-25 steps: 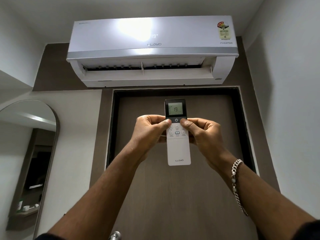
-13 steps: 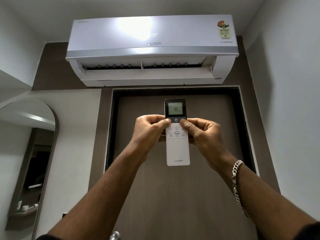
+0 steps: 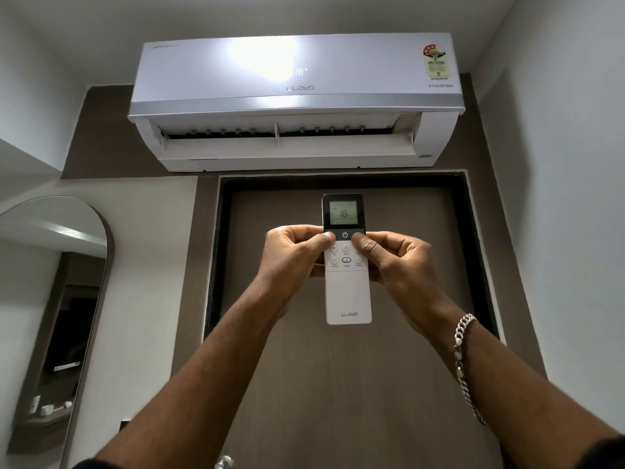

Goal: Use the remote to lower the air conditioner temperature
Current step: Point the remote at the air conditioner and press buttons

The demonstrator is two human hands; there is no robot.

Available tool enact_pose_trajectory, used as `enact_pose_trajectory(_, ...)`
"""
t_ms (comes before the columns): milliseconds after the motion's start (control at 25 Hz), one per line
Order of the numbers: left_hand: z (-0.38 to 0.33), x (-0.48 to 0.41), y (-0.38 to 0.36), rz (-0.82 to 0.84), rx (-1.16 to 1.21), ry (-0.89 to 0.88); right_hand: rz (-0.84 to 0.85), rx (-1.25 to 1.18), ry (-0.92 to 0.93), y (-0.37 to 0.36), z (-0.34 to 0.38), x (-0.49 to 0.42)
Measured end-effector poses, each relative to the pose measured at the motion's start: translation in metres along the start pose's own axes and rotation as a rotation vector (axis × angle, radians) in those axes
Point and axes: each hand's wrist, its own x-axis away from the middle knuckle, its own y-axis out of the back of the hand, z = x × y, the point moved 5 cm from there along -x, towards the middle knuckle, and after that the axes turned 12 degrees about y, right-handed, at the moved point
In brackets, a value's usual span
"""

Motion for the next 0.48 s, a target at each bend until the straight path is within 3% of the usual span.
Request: enact_pose_trajectory(480,-0.0031,0.0013,-0.0025,-0.097,0.055,-0.068,-0.002,-0.022,0.025,-0.0002,0.0047,-0.0025)
